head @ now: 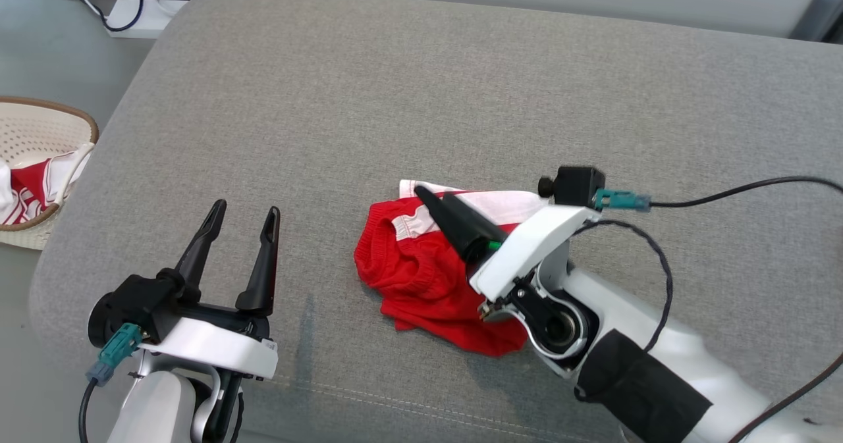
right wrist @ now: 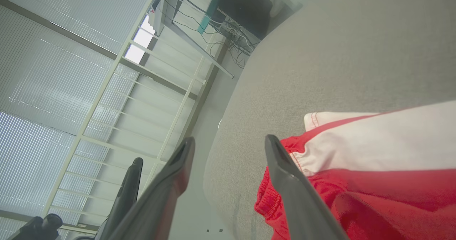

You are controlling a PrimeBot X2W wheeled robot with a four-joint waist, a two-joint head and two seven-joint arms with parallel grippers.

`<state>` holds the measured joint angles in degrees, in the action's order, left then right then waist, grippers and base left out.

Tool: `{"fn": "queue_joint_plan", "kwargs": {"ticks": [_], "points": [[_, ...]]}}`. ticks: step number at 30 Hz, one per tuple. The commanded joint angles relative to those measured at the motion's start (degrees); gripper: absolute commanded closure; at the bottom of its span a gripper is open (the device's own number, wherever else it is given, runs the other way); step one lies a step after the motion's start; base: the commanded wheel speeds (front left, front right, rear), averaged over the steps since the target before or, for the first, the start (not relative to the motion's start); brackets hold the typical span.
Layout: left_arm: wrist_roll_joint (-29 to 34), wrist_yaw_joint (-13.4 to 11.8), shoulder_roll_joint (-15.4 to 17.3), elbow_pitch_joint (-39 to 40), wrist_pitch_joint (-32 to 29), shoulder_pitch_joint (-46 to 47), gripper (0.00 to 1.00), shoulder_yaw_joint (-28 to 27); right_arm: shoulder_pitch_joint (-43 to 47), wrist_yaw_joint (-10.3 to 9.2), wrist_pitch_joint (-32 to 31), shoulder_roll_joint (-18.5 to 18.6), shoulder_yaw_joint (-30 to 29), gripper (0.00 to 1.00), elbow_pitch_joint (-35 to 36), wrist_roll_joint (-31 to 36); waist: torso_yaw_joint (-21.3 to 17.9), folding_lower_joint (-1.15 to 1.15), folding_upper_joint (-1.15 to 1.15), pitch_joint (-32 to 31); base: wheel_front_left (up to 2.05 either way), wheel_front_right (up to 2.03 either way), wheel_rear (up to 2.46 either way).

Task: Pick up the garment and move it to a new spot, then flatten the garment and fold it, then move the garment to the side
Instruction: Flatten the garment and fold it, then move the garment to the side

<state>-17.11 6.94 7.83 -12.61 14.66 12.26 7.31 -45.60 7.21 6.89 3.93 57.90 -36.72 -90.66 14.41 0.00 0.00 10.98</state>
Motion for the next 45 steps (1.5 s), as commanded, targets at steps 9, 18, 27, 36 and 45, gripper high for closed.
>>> {"fn": "queue_joint_plan", "kwargs": {"ticks": [9, 18, 27, 36, 45], "points": [[1.05, 0.30, 1.69, 2.28, 0.34, 1.52, 0.00, -4.65, 2.21, 0.28, 8.06, 9.68, -12.70, 0.00, 7.74, 25.28, -3.72, 0.00, 0.00, -0.49, 0.00, 0.00, 0.00], [1.49, 0.32, 2.37, 1.85, 0.34, 1.05, 0.00, -5.86, 21.69, 0.28, 8.09, 8.37, -35.64, 0.00, 18.01, 55.67, -6.29, 0.00, 0.00, -0.77, 0.00, 0.00, 0.00], [1.42, -0.21, 2.91, 0.96, 0.34, -0.62, 0.00, -6.67, 34.04, 0.28, 8.10, 2.59, -45.21, 0.00, 24.21, 67.38, -8.25, 0.00, 0.00, -2.17, 0.00, 0.00, 0.00], [1.15, -0.99, 3.19, 0.82, -0.24, -1.42, 0.00, -6.48, 36.24, 0.28, 8.10, 1.19, -47.04, 0.00, 24.93, 70.19, -8.87, 0.00, 0.00, -2.63, 0.00, 0.00, 0.00], [0.54, -1.67, 2.71, 0.80, -0.39, -1.09, 0.00, -6.22, 34.41, 0.28, 8.10, 1.32, -44.99, 0.00, 22.58, 69.96, -7.36, 0.00, 0.00, -2.14, 0.00, 0.00, 0.00]]}}
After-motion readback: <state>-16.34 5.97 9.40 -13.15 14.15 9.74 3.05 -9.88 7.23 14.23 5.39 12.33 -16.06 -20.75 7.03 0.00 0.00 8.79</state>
